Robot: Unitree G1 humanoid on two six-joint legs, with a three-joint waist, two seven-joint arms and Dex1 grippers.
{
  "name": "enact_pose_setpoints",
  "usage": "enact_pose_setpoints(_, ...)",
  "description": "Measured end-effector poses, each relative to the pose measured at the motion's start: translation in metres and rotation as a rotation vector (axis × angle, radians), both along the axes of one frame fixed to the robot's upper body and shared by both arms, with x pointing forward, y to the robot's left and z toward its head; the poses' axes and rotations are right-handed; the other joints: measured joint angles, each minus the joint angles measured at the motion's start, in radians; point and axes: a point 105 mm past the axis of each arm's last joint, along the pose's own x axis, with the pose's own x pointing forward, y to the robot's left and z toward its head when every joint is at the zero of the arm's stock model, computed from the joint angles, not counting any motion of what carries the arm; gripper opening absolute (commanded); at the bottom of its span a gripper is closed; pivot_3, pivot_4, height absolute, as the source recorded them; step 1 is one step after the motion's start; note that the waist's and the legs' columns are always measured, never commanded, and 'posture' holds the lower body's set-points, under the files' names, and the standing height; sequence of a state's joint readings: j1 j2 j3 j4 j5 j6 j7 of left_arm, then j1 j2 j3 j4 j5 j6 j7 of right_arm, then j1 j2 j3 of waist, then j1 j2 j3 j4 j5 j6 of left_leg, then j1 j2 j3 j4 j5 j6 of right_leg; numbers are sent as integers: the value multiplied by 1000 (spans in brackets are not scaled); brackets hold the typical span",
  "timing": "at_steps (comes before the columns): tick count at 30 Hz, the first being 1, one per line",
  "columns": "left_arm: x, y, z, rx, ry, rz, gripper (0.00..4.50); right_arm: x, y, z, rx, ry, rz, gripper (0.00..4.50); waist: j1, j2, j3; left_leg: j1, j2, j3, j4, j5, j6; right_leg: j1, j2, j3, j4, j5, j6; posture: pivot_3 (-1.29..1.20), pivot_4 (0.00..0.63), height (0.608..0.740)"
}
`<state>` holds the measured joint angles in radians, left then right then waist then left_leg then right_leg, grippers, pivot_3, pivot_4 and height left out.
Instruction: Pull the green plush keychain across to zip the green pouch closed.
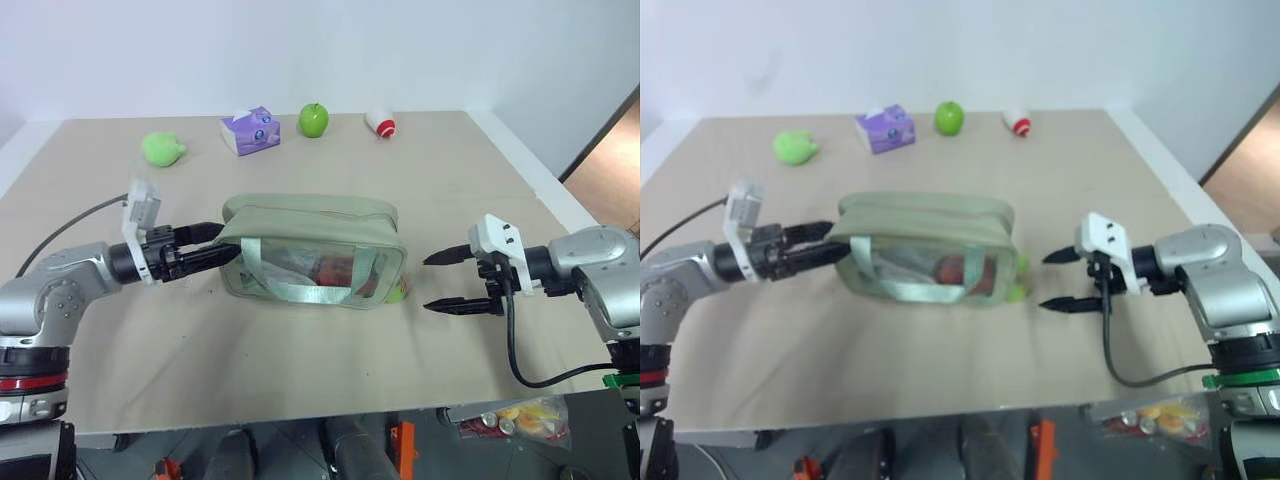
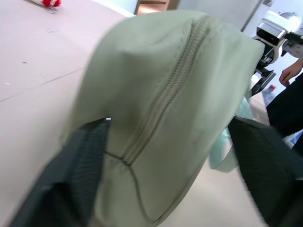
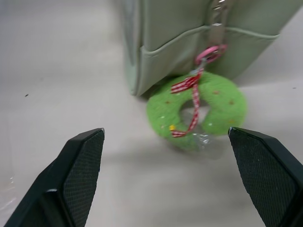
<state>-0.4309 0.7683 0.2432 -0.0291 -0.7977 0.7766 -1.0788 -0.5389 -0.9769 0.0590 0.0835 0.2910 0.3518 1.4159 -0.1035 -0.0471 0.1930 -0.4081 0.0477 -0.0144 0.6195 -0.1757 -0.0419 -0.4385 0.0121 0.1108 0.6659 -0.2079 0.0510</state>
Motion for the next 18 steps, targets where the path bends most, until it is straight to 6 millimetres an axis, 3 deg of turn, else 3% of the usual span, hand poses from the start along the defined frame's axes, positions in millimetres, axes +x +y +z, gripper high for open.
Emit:
enact_pose_setpoints(5,-14,41,20,-80,-25,133,4443,4,-10,28,154,-31,-85,4345,2,0,0,-1,0,-1,-1,-1,-1,-1,0,-1,0,-2,-1,0,150,740)
enact_pose_setpoints(8,-17,58,22,-107,-29,227,4443,1,-12,38,234,-30,-116,4345,3,0,0,-1,0,0,-1,-1,-1,-1,0,0,0,-2,-1,0,150,740)
enact_pose_setpoints(11,-23,77,8,-138,6,333,4443,-5,-11,46,364,-34,-170,4345,3,0,0,-1,0,0,-1,-1,-1,-1,0,0,0,-2,-1,0,150,740)
enact_pose_setpoints(14,-25,82,-7,-162,44,377,4443,-10,-5,53,465,-36,-193,4345,4,0,0,-1,0,-1,0,-1,-1,-1,0,-1,0,-2,-1,0,150,740)
enact_pose_setpoints(18,-23,87,-13,-174,52,428,4443,-18,0,52,521,-40,-238,4345,4,-1,0,-1,0,-1,1,-1,-1,0,0,0,0,-2,-1,0,150,740)
